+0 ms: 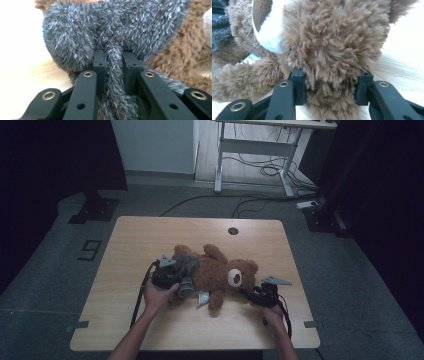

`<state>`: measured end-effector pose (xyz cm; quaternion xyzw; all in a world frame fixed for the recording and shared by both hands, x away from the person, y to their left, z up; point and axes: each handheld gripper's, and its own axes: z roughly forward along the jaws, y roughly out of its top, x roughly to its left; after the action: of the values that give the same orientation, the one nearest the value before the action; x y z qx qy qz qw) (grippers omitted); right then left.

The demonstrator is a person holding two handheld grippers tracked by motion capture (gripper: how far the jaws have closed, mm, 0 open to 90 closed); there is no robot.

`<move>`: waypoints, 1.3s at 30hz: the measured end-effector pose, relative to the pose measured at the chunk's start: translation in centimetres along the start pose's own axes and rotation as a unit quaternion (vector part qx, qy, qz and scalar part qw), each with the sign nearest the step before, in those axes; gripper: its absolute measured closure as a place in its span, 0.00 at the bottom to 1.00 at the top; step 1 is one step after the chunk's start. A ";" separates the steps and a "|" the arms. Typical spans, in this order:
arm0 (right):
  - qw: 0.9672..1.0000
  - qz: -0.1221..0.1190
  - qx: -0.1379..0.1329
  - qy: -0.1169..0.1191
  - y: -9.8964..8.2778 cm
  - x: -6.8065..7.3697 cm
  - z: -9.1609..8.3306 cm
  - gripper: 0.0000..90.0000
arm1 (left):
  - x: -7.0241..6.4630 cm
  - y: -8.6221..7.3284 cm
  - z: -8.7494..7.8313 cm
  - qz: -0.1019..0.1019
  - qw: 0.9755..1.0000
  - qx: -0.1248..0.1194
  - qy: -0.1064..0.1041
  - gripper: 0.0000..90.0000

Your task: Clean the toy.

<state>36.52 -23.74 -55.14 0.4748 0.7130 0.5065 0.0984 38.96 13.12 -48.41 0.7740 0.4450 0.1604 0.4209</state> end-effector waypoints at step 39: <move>1.000 -0.006 0.000 0.000 0.0 0.3 0.3 0.62 | -1.1 0.0 0.2 0.043 0.999 0.003 0.032 0.84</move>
<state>36.55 -23.32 -55.22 0.4710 0.7156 0.5057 0.1015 38.49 12.17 -48.36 0.7881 0.4252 0.2018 0.3968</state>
